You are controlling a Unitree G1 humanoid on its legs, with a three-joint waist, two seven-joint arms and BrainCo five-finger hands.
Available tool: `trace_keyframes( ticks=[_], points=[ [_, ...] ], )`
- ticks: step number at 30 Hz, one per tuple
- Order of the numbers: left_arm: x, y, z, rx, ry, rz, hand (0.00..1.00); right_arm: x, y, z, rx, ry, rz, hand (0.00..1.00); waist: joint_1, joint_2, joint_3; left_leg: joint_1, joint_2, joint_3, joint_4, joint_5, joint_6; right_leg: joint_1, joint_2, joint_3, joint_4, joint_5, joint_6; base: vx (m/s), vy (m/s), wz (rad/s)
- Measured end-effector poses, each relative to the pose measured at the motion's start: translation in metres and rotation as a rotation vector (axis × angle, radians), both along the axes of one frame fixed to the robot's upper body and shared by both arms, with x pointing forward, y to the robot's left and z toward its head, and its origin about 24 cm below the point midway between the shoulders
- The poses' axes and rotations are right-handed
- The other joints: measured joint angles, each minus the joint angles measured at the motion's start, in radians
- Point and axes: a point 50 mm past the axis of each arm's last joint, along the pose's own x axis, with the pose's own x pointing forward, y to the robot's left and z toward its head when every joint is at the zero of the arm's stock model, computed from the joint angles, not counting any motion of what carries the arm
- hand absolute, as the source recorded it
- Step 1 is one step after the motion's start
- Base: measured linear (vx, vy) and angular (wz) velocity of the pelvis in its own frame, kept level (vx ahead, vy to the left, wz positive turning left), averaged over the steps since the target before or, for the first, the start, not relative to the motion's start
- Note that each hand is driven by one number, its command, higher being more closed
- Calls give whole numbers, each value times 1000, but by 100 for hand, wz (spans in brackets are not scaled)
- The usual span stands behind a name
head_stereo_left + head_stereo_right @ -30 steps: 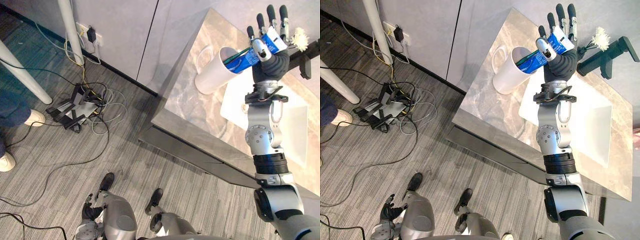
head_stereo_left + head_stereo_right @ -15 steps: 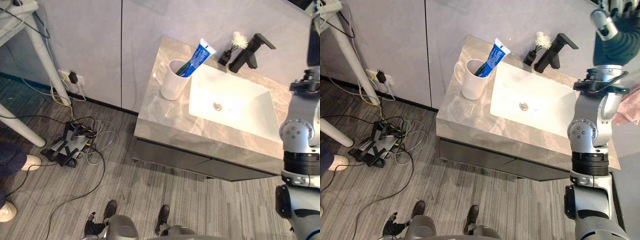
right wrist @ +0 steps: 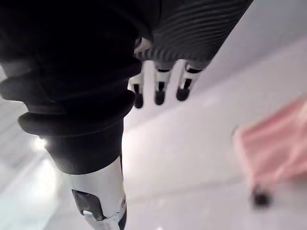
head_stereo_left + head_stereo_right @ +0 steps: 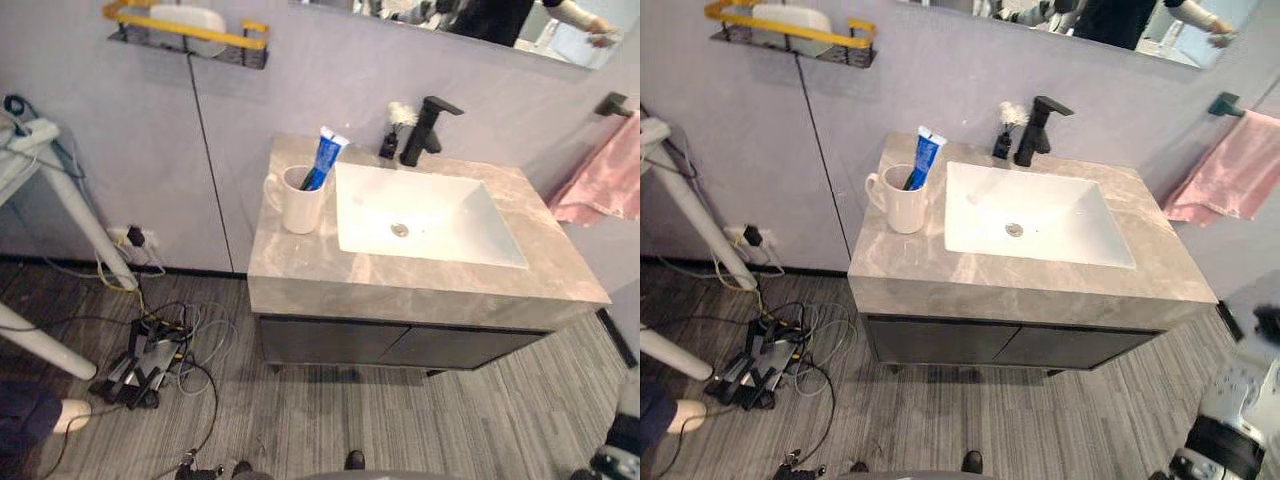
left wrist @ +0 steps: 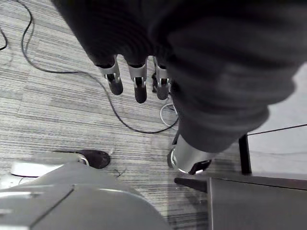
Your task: Organize washtable
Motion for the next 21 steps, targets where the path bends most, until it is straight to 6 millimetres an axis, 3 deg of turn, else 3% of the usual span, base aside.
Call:
trace_keyframes(
  ticks=[1, 3, 6, 7, 9, 11, 12, 13, 14, 16, 21],
  points=[
    [-1, -1, -1, -9, 3, -1, 0, -8, -3, -16, 58, 38, -39, 0, -2, 5, -3, 2, 0, 3, 0, -6, -2, 1, 0, 0, -2, 1, -1, -47, -12, -12],
    [-5, -5, -4, -29, 26, -12, 0, -40, -7, -72, 290, 163, -171, 0, -19, 23, -12, 5, -1, 6, -2, -11, -1, 5, -2, -4, -7, 1, -1, -25, -5, -5],
    [0, -12, -5, -49, 30, -58, 0, -81, -1, -126, 487, 358, -269, 0, -20, 50, -24, 8, -2, 8, -3, -17, -1, 6, -4, -6, -10, 0, -2, -4, 0, -1],
    [3, -15, -6, -58, 27, -89, 0, -100, 13, -159, 629, 488, -282, 0, -20, 62, -23, 8, -1, 7, -4, -17, -1, 7, -4, -8, -10, 0, -2, 0, 0, 0],
    [5, -17, -6, -65, 31, -106, 0, -113, 31, -184, 759, 555, -275, 0, -20, 70, -23, 7, -1, 6, -8, -17, -1, 7, -3, -9, -10, -1, -3, 15, -6, 1],
    [4, -17, -9, -72, 58, -127, 0, -133, 79, -225, 990, 657, -231, 0, -21, 88, -23, 7, -2, 2, -12, -17, -1, 14, -4, -14, -10, -3, -6, 37, -6, 5],
    [6, -18, -9, -74, 56, -128, 0, -137, 91, -233, 1037, 683, -215, 0, -21, 91, -24, 7, -2, 0, -12, -17, -1, 15, -4, -16, -10, -4, -6, 42, 3, 22],
    [8, -18, -9, -75, 52, -130, 0, -152, 136, -255, 1180, 778, -135, 0, -20, 98, -22, 5, -4, -19, -13, -17, 0, 23, -7, -37, -7, -6, -8, 71, 6, 38],
    [9, -18, -9, -76, 49, -127, 0, -164, 164, -263, 1245, 862, -92, 0, -18, 99, -22, 7, -6, -36, -13, -17, 0, 36, -10, -56, -7, -10, -4, 79, 9, 44],
    [9, -18, -9, -77, 47, -120, 0, -171, 184, -268, 1266, 958, -12, 0, -16, 99, -21, 9, -11, -55, -13, -14, 5, 52, -15, -76, -6, -13, 3, 61, 18, 32],
    [11, -18, -9, -89, 25, -57, 0, -163, 201, -271, 1132, 1202, 256, 0, -14, 104, -13, 4, -32, -95, -14, -16, 12, 81, -39, -122, -6, -29, 19, 33, 31, 29]
  ],
)
